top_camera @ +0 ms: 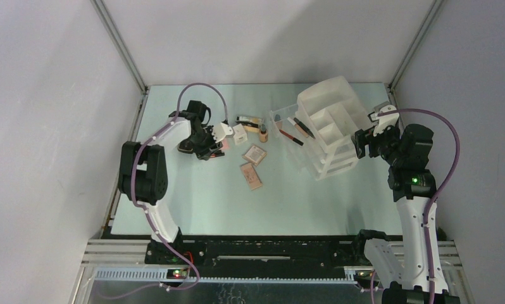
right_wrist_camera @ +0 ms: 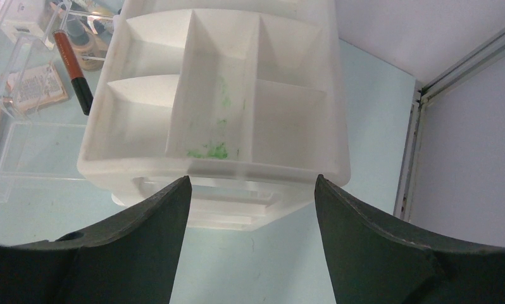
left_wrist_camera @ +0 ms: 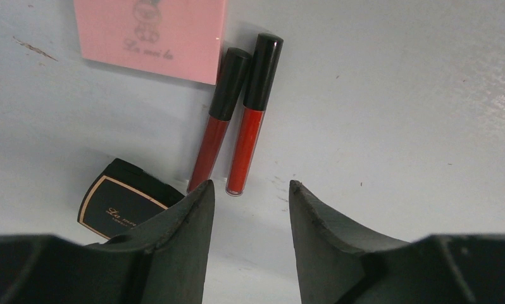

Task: Organize the makeup
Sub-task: Pick up the makeup from the center of the board, then place the makeup in the drawer.

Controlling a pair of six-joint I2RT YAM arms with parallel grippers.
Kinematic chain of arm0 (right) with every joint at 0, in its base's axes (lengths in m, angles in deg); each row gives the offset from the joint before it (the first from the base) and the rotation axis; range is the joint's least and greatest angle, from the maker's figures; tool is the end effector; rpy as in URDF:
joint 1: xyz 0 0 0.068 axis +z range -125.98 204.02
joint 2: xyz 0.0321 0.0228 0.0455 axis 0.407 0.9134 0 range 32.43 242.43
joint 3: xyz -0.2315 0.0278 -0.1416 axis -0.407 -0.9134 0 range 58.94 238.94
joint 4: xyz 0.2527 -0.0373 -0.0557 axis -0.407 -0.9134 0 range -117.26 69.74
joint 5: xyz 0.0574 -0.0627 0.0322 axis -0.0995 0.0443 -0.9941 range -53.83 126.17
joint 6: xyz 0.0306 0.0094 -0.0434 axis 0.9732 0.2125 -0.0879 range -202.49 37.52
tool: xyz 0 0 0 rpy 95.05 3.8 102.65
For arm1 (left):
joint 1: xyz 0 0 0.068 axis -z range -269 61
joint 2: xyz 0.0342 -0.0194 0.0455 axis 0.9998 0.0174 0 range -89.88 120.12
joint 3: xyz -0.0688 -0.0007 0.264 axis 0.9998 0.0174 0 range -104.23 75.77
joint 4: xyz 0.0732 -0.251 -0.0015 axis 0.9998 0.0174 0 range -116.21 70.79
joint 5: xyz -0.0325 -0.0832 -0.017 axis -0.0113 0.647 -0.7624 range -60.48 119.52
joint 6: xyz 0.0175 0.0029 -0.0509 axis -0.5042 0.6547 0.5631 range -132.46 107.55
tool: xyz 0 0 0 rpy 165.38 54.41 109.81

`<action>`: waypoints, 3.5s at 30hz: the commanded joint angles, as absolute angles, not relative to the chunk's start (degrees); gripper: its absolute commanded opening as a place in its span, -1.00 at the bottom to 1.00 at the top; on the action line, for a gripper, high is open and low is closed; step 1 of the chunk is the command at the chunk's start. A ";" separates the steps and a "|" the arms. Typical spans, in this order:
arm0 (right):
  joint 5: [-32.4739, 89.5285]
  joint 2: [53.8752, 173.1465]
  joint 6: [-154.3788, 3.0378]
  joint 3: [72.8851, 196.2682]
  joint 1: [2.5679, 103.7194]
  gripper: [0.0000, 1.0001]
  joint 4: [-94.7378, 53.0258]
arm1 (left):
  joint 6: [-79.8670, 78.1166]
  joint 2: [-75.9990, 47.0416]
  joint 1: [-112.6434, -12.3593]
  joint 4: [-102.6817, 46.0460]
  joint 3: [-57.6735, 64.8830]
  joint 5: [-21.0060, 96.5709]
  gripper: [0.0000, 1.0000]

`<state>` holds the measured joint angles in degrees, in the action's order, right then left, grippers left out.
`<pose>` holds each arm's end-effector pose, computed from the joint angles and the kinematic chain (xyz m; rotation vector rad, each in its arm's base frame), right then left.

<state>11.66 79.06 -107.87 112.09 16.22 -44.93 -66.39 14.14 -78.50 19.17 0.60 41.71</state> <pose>0.1768 -0.0093 0.3596 -0.5662 1.7698 0.0025 0.3498 -0.0725 0.1993 1.5308 2.3512 -0.1346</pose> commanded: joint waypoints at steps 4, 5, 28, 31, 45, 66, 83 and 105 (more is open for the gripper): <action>11.56 79.36 -108.41 111.76 16.41 0.60 -43.90 | -66.49 16.47 -79.63 19.96 -2.71 40.85 -0.04; 11.56 79.43 -108.41 111.76 16.45 0.60 -43.85 | -66.57 16.87 -79.74 19.80 -2.76 40.63 -0.06; 11.69 79.24 -108.41 111.76 16.28 0.59 -43.88 | -68.98 21.29 -80.21 20.85 -4.41 39.17 -0.13; 11.57 79.22 -108.38 111.76 16.19 0.59 -43.89 | -69.10 21.28 -80.21 21.16 -4.32 39.59 -0.14; 11.47 79.06 -108.30 111.76 16.02 0.59 -43.84 | -69.35 20.73 -80.21 22.43 -3.43 39.97 -0.29; 11.30 79.04 -108.11 111.76 15.76 0.60 -43.90 | -68.95 12.97 -78.72 16.74 5.06 40.99 -0.88; 11.36 78.93 -108.23 111.76 15.84 0.60 -43.87 | -69.16 -9.13 -63.24 21.62 5.04 42.99 -0.99; 10.94 77.61 -108.31 111.76 15.67 0.60 -43.90 | -90.39 3.08 -41.64 15.81 -22.21 23.85 -0.99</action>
